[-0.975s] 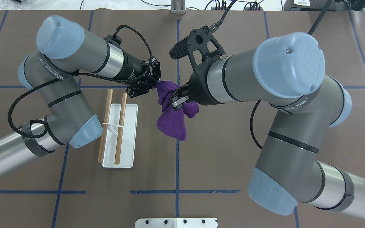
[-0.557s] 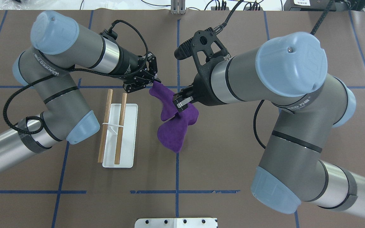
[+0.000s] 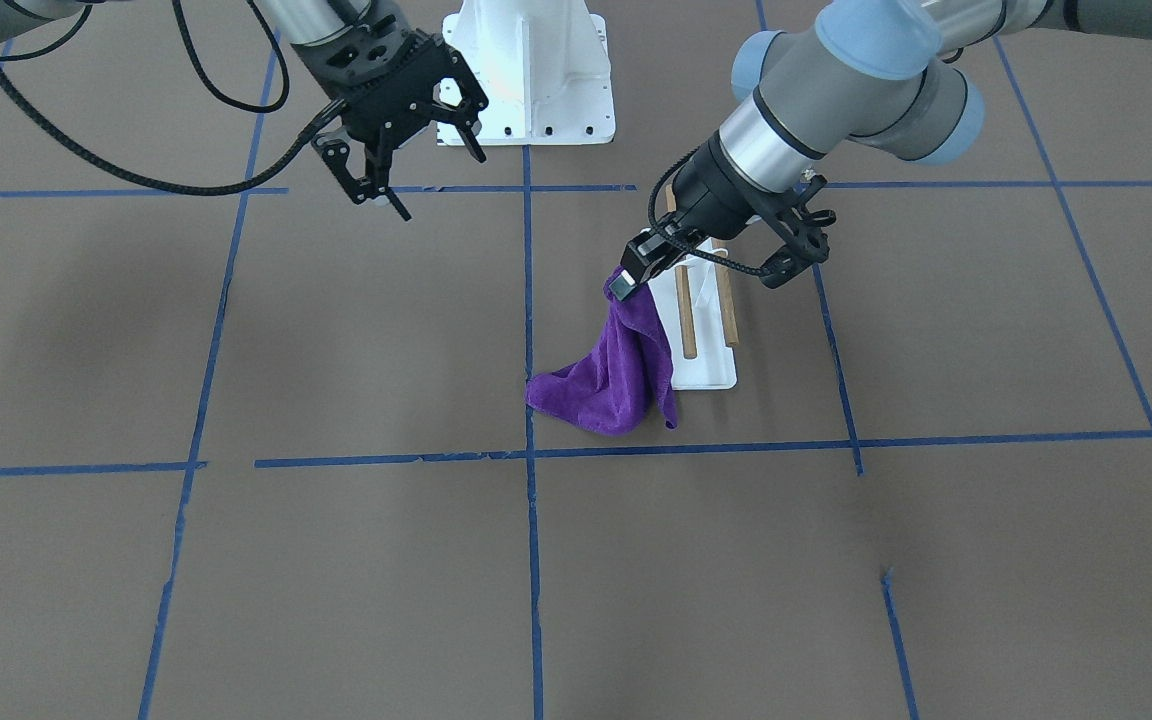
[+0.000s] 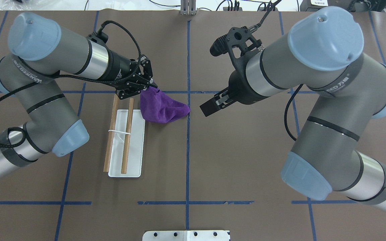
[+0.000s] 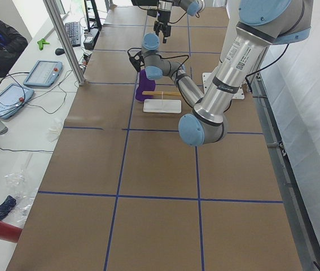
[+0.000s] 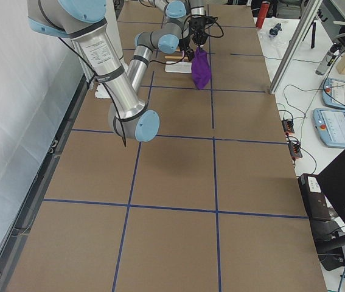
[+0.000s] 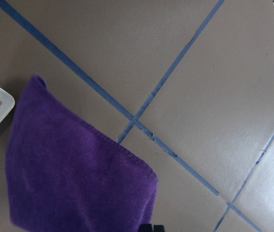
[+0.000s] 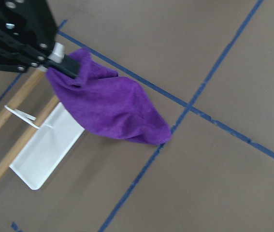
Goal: Hang towel on rack
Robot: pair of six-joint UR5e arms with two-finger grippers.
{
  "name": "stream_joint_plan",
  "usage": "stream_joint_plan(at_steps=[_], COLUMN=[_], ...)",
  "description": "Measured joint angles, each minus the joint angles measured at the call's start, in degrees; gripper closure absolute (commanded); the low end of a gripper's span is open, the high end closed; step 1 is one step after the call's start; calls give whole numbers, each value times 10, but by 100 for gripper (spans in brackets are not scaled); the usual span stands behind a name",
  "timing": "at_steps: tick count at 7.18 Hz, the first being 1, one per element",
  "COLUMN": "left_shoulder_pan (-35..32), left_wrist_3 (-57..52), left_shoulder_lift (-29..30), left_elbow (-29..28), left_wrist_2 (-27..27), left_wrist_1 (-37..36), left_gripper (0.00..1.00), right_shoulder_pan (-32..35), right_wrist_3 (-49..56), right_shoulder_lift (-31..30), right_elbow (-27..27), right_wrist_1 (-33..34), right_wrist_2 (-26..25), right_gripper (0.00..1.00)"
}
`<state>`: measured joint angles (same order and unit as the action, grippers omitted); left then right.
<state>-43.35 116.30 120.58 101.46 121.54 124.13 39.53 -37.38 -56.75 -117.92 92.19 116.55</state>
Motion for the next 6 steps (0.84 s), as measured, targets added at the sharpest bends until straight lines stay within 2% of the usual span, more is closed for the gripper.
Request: stream_joint_plan(at_steps=[3,6], left_shoulder_pan=[-12,-22], left_wrist_3=[-15,-148], left_shoulder_lift=[-57,-161], left_elbow=[67,99], left_wrist_2=[5,6], left_wrist_1=[-2,-3], left_gripper=[100,100], right_shoulder_pan=[64,142], right_wrist_3=[66,243], right_shoulder_lift=[-23,-75], right_elbow=[40,82], right_wrist_1=[83,113], right_wrist_2=[21,28], right_gripper=[0,0])
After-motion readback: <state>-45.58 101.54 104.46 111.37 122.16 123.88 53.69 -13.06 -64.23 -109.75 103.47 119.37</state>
